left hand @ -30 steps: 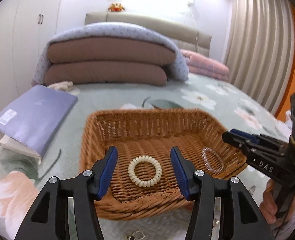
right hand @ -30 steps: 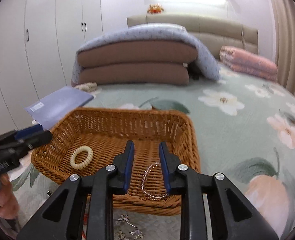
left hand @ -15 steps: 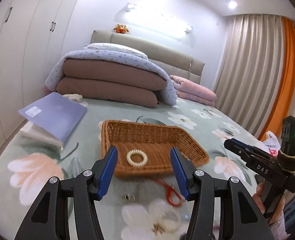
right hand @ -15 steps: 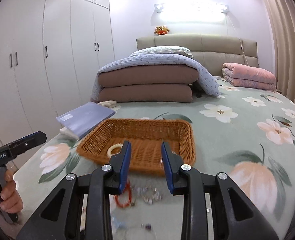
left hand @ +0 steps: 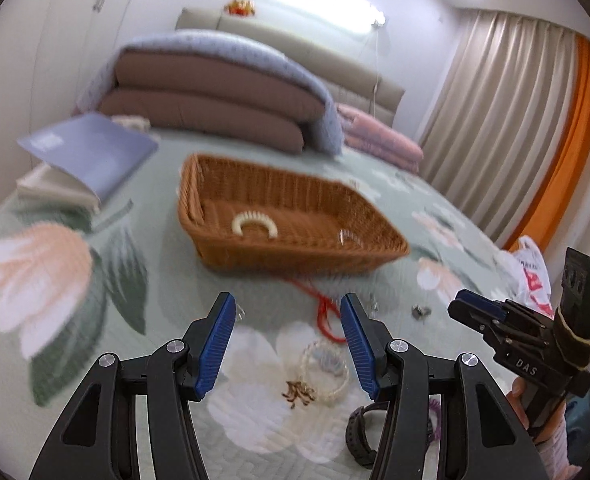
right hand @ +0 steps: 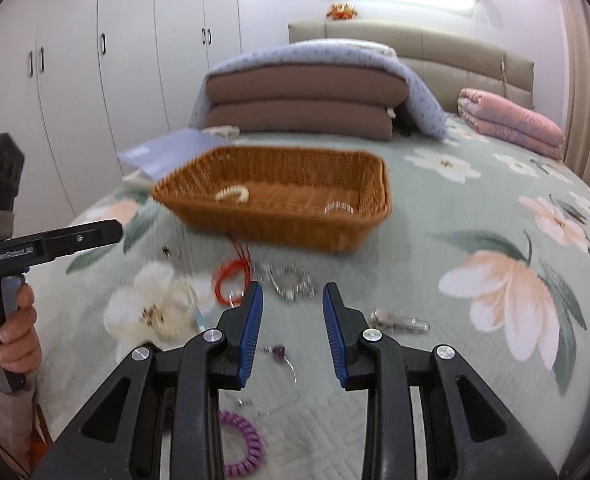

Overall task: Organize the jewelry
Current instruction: 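Grasp the clear bead bracelet with the left gripper while the right grasps the silver wire bangle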

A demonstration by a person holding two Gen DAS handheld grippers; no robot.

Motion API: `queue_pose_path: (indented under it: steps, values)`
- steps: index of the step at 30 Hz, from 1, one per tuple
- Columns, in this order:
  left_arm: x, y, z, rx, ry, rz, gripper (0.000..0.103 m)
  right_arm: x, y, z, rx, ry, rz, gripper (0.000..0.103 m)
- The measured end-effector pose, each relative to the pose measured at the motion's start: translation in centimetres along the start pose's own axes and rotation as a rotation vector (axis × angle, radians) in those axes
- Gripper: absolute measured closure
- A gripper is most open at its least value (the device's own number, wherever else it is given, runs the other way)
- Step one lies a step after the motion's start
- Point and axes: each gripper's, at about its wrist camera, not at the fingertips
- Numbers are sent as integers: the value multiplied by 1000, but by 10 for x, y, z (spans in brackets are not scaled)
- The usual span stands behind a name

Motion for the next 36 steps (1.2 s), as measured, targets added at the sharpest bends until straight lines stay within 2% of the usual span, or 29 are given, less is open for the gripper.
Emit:
queue_pose_path:
  steps: [13, 19, 25, 26, 27, 29, 31, 33, 36]
  values:
    - [2, 25, -60, 211, -36, 12, 47, 9, 29, -26, 135, 2, 51, 70]
    - [-2, 30, -65, 235, -35, -15, 47, 14, 34, -44, 202, 24, 76, 70]
    - [-11, 32, -70, 260, -55, -59, 48, 15, 35, -49, 214, 26, 92, 70]
    - [-12, 32, -71, 260, -63, -65, 51, 16, 34, -50, 214, 25, 93, 70]
    - [-13, 33, -72, 259, -75, -73, 61, 17, 34, -51, 215, 25, 94, 70]
    - [-17, 34, -76, 265, -96, -91, 71, 18, 33, -53, 221, 26, 98, 70]
    - [-21, 35, -77, 266, -104, -116, 72, 20, 32, -54, 223, 28, 111, 70]
    - [-26, 37, -78, 271, -108, -143, 84, 24, 33, -54, 220, 34, 128, 77]
    - [-32, 39, -81, 272, -109, -166, 93, 31, 34, -52, 211, 33, 162, 91]
Point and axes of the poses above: each gripper's, at about its wrist camera, not at the fingertips, and z roughly against the way its jaws point, x to its left, y to its underside, and after that the axes turned 6 degrees about y, right-handed
